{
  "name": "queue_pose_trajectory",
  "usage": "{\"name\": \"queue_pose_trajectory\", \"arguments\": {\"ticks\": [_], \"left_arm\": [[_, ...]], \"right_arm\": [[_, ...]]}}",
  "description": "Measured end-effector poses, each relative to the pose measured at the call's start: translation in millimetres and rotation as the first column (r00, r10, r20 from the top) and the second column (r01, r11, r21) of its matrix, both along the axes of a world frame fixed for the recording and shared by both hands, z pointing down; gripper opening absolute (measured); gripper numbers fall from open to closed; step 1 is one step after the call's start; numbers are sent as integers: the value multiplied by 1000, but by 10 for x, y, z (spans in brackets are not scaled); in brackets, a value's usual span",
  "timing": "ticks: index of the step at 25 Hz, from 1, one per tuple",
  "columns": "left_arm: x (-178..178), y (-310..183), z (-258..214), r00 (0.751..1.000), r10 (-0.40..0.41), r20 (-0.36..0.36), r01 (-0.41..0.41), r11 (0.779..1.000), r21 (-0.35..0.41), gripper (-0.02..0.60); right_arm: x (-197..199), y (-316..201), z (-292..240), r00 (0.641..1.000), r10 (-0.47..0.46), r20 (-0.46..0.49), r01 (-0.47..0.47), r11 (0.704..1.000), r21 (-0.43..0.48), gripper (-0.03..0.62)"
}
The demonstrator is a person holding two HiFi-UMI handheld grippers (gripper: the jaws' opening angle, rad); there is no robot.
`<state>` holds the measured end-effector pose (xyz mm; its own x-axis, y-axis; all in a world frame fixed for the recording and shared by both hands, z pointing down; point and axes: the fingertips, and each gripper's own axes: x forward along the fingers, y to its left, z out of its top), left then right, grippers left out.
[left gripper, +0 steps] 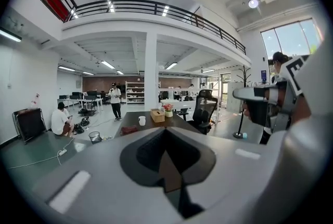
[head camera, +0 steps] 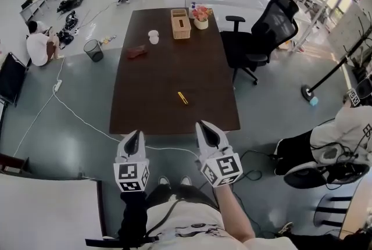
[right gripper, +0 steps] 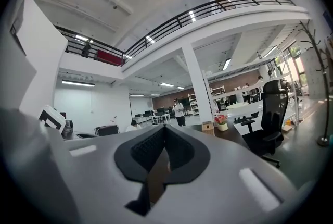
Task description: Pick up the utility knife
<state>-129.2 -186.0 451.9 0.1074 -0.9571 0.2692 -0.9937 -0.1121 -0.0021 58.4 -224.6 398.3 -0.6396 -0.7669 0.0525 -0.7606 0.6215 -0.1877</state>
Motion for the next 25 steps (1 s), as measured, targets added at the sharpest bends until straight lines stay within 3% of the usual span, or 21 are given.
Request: {"name": "queue_pose_trajectory", "arguments": {"ticks": [8,14,25], "left_arm": [[-144,-664,140,999,46,-12,-46,999,-15,-2],[-317,-1271,99,994,105,-41,-105,994,3,-2],[-294,-1489,815,985,125,-119,-146,971,-188,-2]], "right_arm": [[-164,-527,260,999,39,-22,-40,997,-73,2],[-402,-1023,187,996,76,-42,-78,995,-69,2],[-536,-1299,872,989,50,-137,-81,969,-232,2]]}}
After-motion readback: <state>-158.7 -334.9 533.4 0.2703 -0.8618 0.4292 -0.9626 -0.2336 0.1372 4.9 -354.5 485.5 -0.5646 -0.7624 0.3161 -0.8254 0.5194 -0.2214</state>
